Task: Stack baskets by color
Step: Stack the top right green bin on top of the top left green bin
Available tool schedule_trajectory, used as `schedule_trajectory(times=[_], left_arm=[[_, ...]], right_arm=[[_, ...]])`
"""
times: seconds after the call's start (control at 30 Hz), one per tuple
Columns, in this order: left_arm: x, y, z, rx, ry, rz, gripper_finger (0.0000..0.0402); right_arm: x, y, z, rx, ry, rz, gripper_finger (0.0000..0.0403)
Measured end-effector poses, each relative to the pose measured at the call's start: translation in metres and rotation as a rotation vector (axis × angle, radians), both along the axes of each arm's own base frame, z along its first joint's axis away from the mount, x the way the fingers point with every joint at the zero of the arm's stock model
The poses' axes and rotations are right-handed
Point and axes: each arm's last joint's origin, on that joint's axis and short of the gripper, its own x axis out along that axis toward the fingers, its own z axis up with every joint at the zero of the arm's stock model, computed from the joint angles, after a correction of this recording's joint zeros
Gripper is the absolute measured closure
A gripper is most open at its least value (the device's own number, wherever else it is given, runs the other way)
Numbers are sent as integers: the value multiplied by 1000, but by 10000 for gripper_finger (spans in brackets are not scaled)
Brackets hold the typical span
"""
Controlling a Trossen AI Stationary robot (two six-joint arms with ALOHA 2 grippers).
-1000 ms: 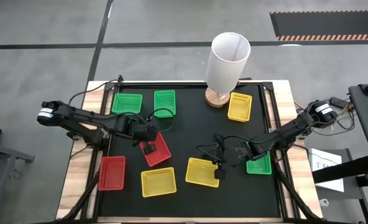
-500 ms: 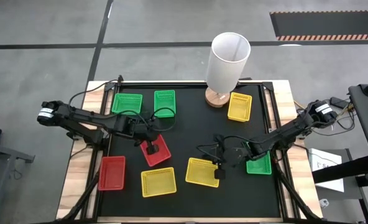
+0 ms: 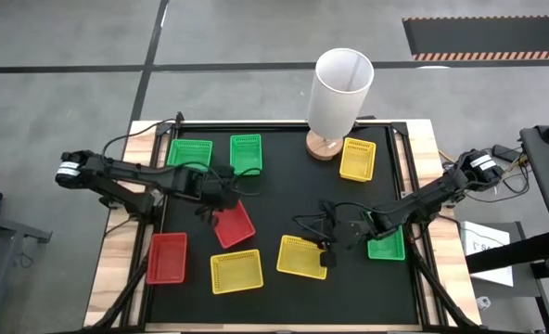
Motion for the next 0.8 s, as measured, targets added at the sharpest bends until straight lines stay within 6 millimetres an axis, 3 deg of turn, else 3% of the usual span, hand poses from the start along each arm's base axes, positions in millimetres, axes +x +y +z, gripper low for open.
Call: schedule_trajectory(times=[0.13, 0.37, 0.63, 0.8], left_arm=[[0, 8, 1, 169, 61, -125, 257], [1, 31, -6, 530, 256, -409, 249], [4, 78, -30, 554, 413, -433, 249], [13, 97, -51, 526, 453, -494, 249]], right_arm=[[-1, 0, -2, -5, 19, 6, 259], [-5, -2, 7, -20, -10, 26, 238], [-12, -5, 9, -27, -23, 34, 236], [-15, -6, 5, -26, -12, 29, 236]])
